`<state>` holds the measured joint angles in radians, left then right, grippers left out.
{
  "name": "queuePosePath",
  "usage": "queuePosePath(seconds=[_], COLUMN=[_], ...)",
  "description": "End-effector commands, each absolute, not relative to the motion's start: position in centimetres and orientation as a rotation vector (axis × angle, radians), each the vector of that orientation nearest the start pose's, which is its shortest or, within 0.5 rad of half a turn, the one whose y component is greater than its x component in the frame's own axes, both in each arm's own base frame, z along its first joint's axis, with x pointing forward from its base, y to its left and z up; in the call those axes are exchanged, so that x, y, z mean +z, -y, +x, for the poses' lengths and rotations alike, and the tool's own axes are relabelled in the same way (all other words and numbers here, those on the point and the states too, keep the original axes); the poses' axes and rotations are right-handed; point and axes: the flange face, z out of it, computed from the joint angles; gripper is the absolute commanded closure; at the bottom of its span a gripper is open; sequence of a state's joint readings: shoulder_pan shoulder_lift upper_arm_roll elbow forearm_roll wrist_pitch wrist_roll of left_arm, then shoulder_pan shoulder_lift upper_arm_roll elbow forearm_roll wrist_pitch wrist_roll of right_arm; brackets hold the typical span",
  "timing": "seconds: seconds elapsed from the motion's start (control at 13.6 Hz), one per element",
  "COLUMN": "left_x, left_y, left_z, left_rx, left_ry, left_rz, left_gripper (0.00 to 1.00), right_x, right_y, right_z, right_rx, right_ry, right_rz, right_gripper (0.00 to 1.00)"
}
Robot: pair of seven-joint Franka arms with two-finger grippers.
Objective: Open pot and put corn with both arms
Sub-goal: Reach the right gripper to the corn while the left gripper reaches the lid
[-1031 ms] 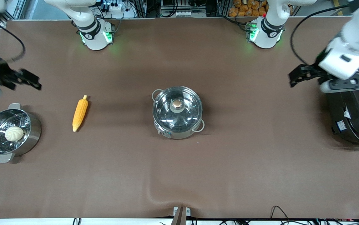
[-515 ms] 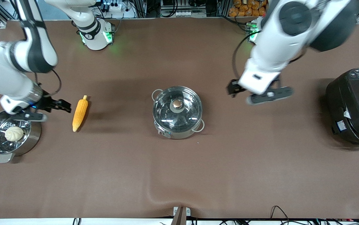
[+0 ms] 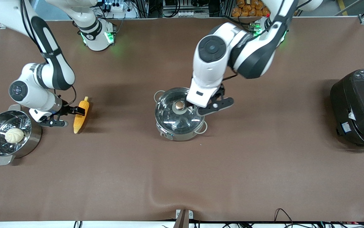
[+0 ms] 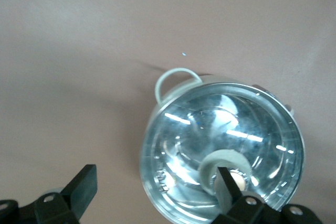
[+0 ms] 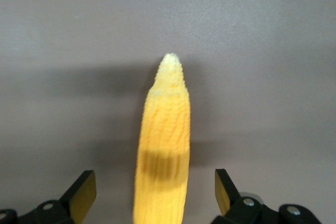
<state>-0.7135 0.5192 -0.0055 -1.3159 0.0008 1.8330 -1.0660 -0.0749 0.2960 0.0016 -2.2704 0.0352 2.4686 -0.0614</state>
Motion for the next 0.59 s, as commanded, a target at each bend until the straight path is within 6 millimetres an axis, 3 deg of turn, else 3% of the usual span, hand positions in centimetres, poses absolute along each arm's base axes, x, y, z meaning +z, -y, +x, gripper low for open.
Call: queuePosePath(seconds=[0.0,0.22,0.37,0.52], left_x=[40.9,38.1,37.6,37.6], left_y=[49.7,52.4,53.5,53.5], left_z=[52.9,52.0,51.5,51.6], left_rx=[-0.003,-0.034,-0.051,-0.050], left_ry=[0.589,0.685,0.679,0.682], left_rz=[-3.096,-3.102,-3.111,-3.111], left_gripper=[0.00,0.00,0.00,0.00], right_x=[18.6,17.9,17.9,18.1], right_y=[4.4,4.6,4.6,4.5], right_z=[51.6,51.0,51.1,51.0], right_rx=[0.155,0.216,0.218,0.260], right_ry=[-0.048,-0.078,-0.073,-0.072], right_rz=[-3.100,-3.090,-3.090,-3.083], right_gripper=[0.00,0.00,0.36,0.56])
